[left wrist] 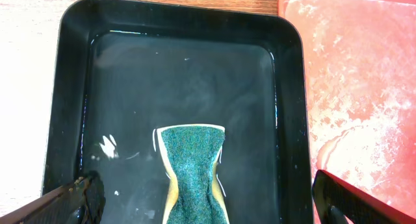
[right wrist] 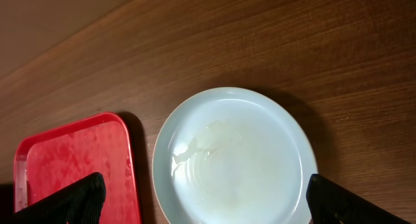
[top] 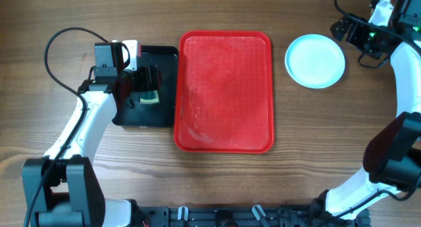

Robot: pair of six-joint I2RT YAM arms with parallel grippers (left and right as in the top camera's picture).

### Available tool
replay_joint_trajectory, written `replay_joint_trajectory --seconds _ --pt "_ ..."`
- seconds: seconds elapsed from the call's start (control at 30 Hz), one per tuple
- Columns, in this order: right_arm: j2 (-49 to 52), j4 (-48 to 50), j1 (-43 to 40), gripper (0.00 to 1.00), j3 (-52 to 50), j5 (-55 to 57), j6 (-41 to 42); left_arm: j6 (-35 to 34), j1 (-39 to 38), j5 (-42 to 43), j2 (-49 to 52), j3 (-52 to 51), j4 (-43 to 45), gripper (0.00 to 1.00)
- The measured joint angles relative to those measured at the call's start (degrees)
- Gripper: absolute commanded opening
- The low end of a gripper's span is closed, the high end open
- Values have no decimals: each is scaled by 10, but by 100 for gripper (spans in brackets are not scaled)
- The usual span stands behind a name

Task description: Clean dirty plates on tray and stack at the side

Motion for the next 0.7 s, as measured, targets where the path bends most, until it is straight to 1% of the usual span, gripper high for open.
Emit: replay_joint_trajectory --seconds 0.07,0.13,0.2,0.3,0.33,0.37,0.5,0.63,0.7 --pt "-7 -1 6 100 0 0 0 0 0 0 0 0 0 100" --pt "-35 -1 22 100 0 1 0 0 0 0 0 0 0 100" --pt "-88 0 52 99 0 0 0 0 0 0 0 0 0 100" --pt "-201 2 123 100 0 -1 0 0 0 0 0 0 0 100" --pt "-219 2 137 100 0 -4 0 0 0 0 0 0 0 100" --pt "-264 2 171 100 1 -6 0 0 0 0 0 0 0 100" --pt "-340 0 239 100 1 40 -15 0 0 0 0 0 0 100" --pt "-399 0 248 100 0 91 -24 0 0 0 0 0 -1 100" --pt "-431 26 248 100 -12 104 -26 0 0 0 0 0 -1 100"
